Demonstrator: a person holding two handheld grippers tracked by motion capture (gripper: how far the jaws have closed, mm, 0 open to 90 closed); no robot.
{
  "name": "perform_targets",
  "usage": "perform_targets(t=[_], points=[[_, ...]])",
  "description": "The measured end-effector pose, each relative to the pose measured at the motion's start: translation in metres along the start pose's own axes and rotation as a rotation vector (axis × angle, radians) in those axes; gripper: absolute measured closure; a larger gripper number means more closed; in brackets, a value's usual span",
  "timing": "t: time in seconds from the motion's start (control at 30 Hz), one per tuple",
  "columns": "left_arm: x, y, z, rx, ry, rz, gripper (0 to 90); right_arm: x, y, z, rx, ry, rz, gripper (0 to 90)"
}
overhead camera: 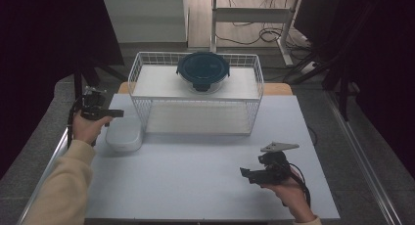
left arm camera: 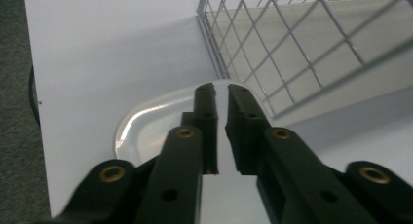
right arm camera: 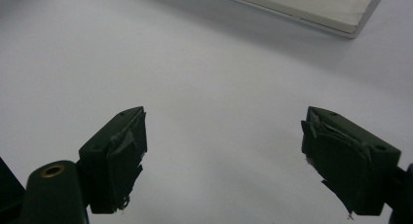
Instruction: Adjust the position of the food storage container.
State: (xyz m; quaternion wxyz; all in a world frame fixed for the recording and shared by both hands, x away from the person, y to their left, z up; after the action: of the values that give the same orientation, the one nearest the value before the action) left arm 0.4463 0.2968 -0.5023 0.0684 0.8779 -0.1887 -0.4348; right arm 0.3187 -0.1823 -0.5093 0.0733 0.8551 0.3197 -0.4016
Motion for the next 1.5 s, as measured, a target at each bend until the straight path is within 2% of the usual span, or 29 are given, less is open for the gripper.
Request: perform_targets(t=[0.17,0.3,0.37,0.47,0.53,0.63,0.73,0.87,1.0,1.17,1.27,1.5], points=[[0.011,-0.006,-0.014,-0.017,-0.009,-0.001,89.9,0.002,0.003,0.001,0.009,-0.007,0.003,16.8],[0.025,-0.009,-0.023,-0.025,-0.020,0.003,90.0,0.003,0.004,0.002,0.009,-0.010,0.008,16.7],[0.033,-0.012,-0.025,-0.014,-0.040,-0.011,90.0,0.003,0.004,0.001,0.008,-0.009,0.010,16.8],[0.041,-0.016,-0.030,-0.029,-0.038,-0.015,90.0,0.002,0.005,0.001,0.010,-0.005,0.013,16.8],[0.046,-0.018,-0.032,-0.043,-0.039,-0.013,90.0,0.002,0.005,0.001,0.011,-0.003,0.014,16.7],[0.054,-0.024,-0.028,-0.027,-0.083,-0.050,90.0,0.002,0.006,0.001,0.010,-0.007,0.016,16.8],[0.059,-0.027,-0.027,-0.021,-0.097,-0.057,90.0,0.003,0.006,0.002,0.010,-0.012,0.016,16.8],[0.065,-0.031,-0.021,-0.003,-0.150,-0.080,90.0,0.004,0.006,0.003,0.010,-0.011,0.018,16.8],[0.065,-0.030,-0.014,-0.007,-0.165,-0.069,90.0,0.004,0.007,0.003,0.015,-0.017,0.014,16.8],[0.057,-0.027,-0.004,0.010,-0.203,-0.059,90.0,0.005,0.005,0.003,0.008,-0.017,0.018,16.8],[0.054,-0.022,0.005,0.007,-0.204,-0.042,90.0,0.005,0.005,0.002,0.001,-0.014,0.021,16.8],[0.036,-0.003,0.035,0.056,-0.235,-0.019,90.0,0.003,0.004,0.002,-0.006,-0.017,0.022,16.8]])
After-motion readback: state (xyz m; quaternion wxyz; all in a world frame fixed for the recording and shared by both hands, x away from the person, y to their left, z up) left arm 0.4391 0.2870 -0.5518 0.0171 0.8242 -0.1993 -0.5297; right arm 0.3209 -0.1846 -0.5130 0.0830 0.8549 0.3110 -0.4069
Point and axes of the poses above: each handheld gripper's, and its own axes: x roughly forward along the jaws, z roughly out of its underside, y roughly to its right, the point moved 8 cm from there along x, roughly forward along the jaws, and after that the axes turned 1 degree about z, right-handed, at the moved point
